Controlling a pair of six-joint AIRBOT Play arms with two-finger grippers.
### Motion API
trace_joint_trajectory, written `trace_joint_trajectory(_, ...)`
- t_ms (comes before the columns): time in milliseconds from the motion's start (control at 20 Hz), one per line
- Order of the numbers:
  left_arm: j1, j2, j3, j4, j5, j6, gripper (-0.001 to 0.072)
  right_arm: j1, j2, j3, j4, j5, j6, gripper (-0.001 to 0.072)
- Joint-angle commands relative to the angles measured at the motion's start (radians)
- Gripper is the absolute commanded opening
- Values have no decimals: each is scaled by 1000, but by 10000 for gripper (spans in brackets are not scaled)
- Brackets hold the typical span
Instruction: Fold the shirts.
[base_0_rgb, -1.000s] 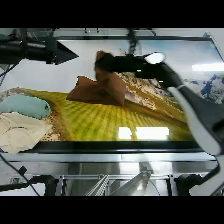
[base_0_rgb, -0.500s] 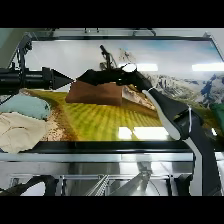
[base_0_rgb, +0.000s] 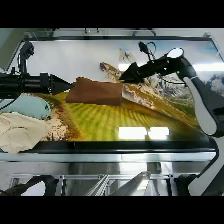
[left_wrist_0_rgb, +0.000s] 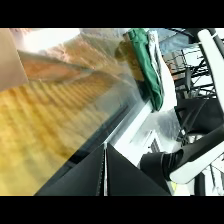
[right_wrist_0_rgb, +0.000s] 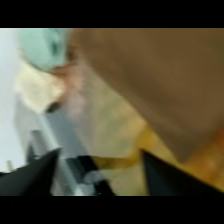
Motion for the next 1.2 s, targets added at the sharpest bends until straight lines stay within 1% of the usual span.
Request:
trace_joint_trajectory(0, -2, 1, -1, -2, -19, 2, 19, -47, 48, -140, -212, -125, 129, 650)
trace_joint_trajectory(50, -5, 1, -1, -2, -12, 2, 19, -35, 35, -157, -188, -171, 129, 631)
trace_joint_trajectory(150, -5, 1, -1, -2, -11, 2, 19, 1, -6, -158, -168, -241, 147, 633)
trace_joint_trajectory(200, -5, 1, -1, -2, -12, 2, 19, 23, -29, -158, -162, -274, 175, 631)
trace_joint_trajectory(250, -5, 1, -1, -2, -14, 2, 19, 47, -50, -158, -154, -307, 193, 562)
trace_joint_trajectory(500, -5, 1, -1, -3, -30, 1, 19, 147, -120, -153, -152, -422, 260, 555)
trace_joint_trajectory(650, -5, 1, -1, -3, -37, 1, 19, 187, -129, -148, -109, -463, 254, 555)
trace_joint_trajectory(750, -5, 1, -1, -3, -36, 1, 19, 208, -133, -148, -20, -500, 196, 552)
trace_joint_trajectory(800, -5, 1, -1, -2, -37, 1, 19, 217, -134, -148, 23, -518, 166, 419)
trace_joint_trajectory(850, -5, 1, -1, -3, -37, 1, 19, 221, -133, -148, 66, -527, 124, 213)
trace_joint_trajectory(900, -5, 1, -1, -3, -39, 1, 19, 220, -132, -148, 111, -523, 92, 77)
trace_joint_trajectory(950, -5, 1, -1, -2, -41, 1, 19, 218, -126, -148, 142, -518, 78, 20)
trace_joint_trajectory(1150, -5, 1, -1, -2, -41, 1, 18, 202, -27, -148, 131, -525, 85, 17)
